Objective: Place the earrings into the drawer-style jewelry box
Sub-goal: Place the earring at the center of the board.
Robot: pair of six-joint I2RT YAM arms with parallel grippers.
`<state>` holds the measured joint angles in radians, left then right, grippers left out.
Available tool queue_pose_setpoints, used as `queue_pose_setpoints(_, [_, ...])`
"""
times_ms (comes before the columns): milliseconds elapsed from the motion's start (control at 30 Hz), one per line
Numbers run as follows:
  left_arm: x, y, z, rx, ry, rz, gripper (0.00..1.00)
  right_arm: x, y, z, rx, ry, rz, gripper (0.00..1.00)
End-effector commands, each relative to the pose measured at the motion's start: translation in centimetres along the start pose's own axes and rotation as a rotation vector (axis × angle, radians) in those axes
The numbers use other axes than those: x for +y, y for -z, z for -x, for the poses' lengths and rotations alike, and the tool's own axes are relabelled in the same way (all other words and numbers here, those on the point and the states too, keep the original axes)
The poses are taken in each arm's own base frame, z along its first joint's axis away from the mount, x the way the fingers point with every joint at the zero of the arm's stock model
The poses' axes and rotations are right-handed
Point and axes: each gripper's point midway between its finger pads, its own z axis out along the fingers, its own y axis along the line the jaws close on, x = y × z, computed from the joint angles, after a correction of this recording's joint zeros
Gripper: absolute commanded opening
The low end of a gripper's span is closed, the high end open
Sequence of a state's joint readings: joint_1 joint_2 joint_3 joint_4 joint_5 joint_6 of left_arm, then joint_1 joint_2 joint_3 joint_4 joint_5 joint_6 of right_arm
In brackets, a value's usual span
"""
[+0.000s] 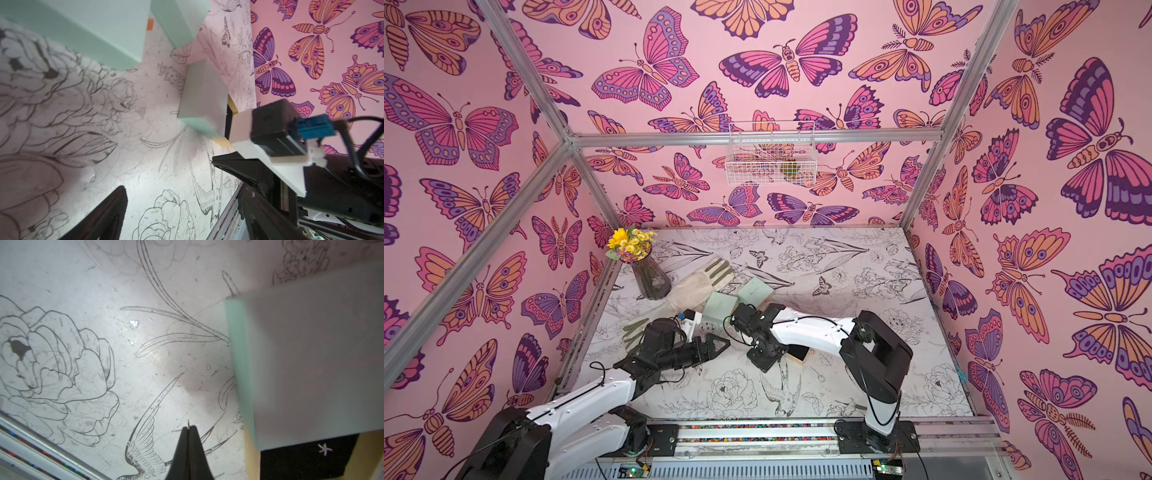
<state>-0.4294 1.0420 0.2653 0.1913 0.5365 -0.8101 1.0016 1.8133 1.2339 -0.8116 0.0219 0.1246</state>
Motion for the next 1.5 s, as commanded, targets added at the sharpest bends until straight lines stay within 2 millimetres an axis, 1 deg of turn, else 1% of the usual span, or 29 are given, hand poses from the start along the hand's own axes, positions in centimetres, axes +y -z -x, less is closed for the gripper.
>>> queue_pose_setpoints(0, [1.1,0.1,-0.4,0.002,0.039,0.034,0.88,-0.1,0.1,-0.2,0.037,0.089,-0.061,0.00])
queue_pose_setpoints(300, [2.2,-0.3,-0.9,0.035,0.067,0.084,0.87,1.0,-0.8,0.1,0.059,0.171,-0.121,0.00])
queue_pose_setpoints(500, [2.2,-0.6,-0.9,0.056,0.063,0.087,0.87,1.2,-1.3,0.0,0.075,0.186,-0.142,0.00])
queue_pose_setpoints(600, [2.2,-0.7,-0.9,0.063,0.065,0.089,0.86,1.2,-1.3,0.1,0.068,0.183,-0.144,0.00])
queue_pose_setpoints(733, [2.4,-0.7,-1.0,0.068,0.072,0.096,0.86,1.2,-1.5,0.1,0.069,0.180,-0.146,0.07])
queue_pose_setpoints(1033, [2.6,-0.7,-1.2,0.070,0.075,0.101,0.86,1.4,-1.1,0.3,0.051,0.175,-0.135,0.17])
queue_pose_setpoints(1200, [2.6,-0.7,-1.2,0.072,0.066,0.100,0.86,1.5,-0.3,0.6,0.020,0.162,-0.130,0.20])
queue_pose_setpoints(1300, [2.4,-0.8,-0.9,0.068,0.046,0.097,0.86,1.3,1.0,0.8,-0.025,0.122,-0.135,0.21])
queue_pose_setpoints(1400, [1.7,-0.9,-0.6,0.077,0.002,0.079,0.87,0.8,2.7,1.1,-0.109,-0.014,-0.110,0.23])
queue_pose_setpoints(1467, [0.1,-1.1,0.3,0.075,-0.049,0.049,0.87,0.3,3.4,0.8,-0.148,-0.155,-0.068,0.22])
